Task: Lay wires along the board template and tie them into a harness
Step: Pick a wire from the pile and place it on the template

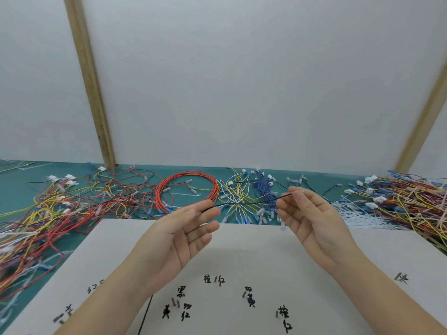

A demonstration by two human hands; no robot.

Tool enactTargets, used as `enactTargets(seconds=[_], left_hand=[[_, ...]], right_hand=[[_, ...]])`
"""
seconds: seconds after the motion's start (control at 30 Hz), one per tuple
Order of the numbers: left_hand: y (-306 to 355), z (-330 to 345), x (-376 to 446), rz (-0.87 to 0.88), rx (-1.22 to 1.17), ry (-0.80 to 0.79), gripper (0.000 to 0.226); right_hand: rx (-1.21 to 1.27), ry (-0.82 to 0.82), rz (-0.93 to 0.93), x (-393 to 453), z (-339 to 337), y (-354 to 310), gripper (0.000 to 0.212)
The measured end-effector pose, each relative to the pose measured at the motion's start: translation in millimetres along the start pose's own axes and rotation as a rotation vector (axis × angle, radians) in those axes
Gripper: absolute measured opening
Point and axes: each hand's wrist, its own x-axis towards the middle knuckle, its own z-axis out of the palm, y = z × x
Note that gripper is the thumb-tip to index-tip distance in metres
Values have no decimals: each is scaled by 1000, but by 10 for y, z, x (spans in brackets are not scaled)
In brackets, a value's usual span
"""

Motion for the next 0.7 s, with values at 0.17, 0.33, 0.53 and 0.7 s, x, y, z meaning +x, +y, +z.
enactTargets(seconds=[0.17, 0.33, 0.53, 0.7], left_hand=[[-54, 9, 8, -39, 102, 60, 36], [-55, -7, -33, -118, 250, -99, 33], [-79, 27, -104, -224, 499, -156, 21], [-53, 99, -169, -167, 770, -122, 18]], right_hand=[[-9, 72, 7, -22, 19, -23, 13], [7, 136, 1, -4, -1, -38, 7], [-83, 163, 100, -21, -14, 78, 8], [-113, 91, 117, -74, 97, 88, 6]])
